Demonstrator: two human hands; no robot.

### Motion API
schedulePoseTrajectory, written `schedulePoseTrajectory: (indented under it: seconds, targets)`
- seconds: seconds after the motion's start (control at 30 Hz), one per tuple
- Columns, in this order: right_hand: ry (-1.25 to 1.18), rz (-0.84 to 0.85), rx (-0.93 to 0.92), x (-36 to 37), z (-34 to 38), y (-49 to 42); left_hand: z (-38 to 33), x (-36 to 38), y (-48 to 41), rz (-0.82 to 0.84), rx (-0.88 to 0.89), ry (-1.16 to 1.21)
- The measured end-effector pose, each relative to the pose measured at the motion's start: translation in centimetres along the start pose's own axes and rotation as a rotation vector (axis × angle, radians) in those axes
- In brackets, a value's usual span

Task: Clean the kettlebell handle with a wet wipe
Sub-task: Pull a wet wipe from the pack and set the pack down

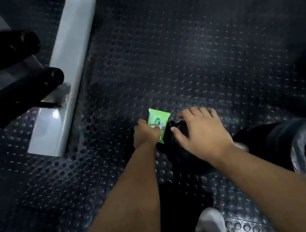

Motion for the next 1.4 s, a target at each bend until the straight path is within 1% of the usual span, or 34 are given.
schedulePoseTrajectory:
  seconds: [0.1, 0.17, 0.3, 0.4, 0.53, 0.63, 0.7, 0.83, 0.93, 1.0, 1.1, 1.17, 1.27, 1.4]
  targets:
    - [0.036, -0.055, -0.001, -0.2, -0.1, -0.1, 1.0, 0.7, -1.1, 0.022, -0.129, 0.025]
    - [0.031, -0.059, -0.005, 0.2, -0.2, -0.1, 1.8, 1.3, -1.6, 0.057, -0.194, 0.004]
    - [0.040, -0.044, -0.015, 0.3, -0.2, -0.4, 2.4, 2.1, -2.8, 0.051, -0.227, -0.080]
    - [0.043, -0.038, -0.022, 0.4, -0.1, -0.6, 2.8, 2.8, -3.6, 0.055, -0.258, -0.051]
    - [0.033, -0.033, -0.018, 0.3, 0.0, -0.6, 3.7, 3.4, -5.0, 0.064, -0.244, -0.090]
    - [0.025, -0.029, -0.019, 0.2, 0.1, -0.5, 3.3, 3.6, -5.4, 0.116, -0.196, -0.082]
    - [0.022, -0.039, -0.023, 0.3, 0.2, -0.6, 2.0, 3.0, -4.6, 0.145, -0.146, 0.013]
    - [0.024, -0.056, -0.010, 0.1, 0.2, -0.6, -0.9, 0.6, -3.3, 0.088, -0.087, 0.227]
    - [0.012, -0.065, -0.019, -0.1, 0.3, -0.3, -4.8, -2.4, -2.3, 0.072, -0.014, 0.328]
    - [-0.010, -0.046, -0.021, -0.5, 0.4, -0.3, -7.9, -4.8, -1.0, 0.095, 0.034, 0.433]
    - [-0.128, -0.004, -0.005, -0.8, 0.1, 0.0, -12.9, -8.8, 2.9, 0.162, 0.127, 0.583]
    - [-0.326, -0.033, 0.050, -1.9, -0.5, 0.4, -15.9, -11.3, 6.4, 0.202, 0.219, 0.650]
    - [-0.626, -0.191, 0.180, -6.3, -1.8, 0.9, -19.5, -14.6, 12.0, 0.253, 0.346, 0.724]
    - [-0.888, -0.536, 0.229, -16.7, -3.1, 4.3, -21.6, -17.4, 19.5, 0.279, 0.441, 0.816]
Point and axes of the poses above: each hand's wrist, its own y-axis away from the middle knuckle, its own x-axis out of the palm, z = x × y, the point moved 5 cm from there along -y, towards the middle knuckle, and after that the axes turned 10 degrees about y, right-handed, at the moved point
